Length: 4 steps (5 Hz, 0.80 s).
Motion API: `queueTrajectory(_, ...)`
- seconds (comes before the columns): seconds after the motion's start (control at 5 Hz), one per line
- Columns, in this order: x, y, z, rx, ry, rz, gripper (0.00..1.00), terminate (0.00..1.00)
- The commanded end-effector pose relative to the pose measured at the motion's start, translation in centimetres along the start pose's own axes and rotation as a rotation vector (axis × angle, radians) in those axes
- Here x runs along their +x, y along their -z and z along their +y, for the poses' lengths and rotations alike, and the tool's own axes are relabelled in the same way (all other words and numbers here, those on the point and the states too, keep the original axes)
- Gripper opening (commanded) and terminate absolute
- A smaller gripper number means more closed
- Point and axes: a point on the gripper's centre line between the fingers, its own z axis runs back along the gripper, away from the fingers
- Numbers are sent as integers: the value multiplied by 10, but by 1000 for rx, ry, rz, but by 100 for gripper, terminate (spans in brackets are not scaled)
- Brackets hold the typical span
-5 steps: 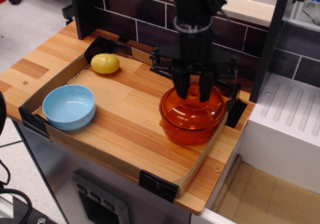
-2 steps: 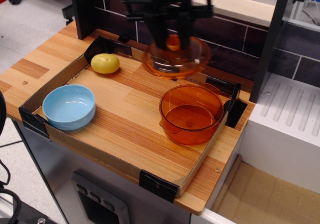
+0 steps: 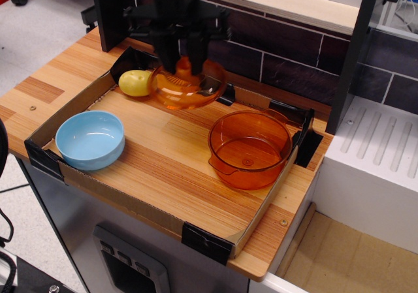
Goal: Take lid off pot
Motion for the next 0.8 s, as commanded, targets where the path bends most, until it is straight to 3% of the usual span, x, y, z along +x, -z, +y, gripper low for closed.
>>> queueTrajectory(0.0, 0, 10, 15, 29, 49, 5, 0, 0)
queueTrajectory(0.6, 9, 33, 11, 62, 52, -9, 0, 0)
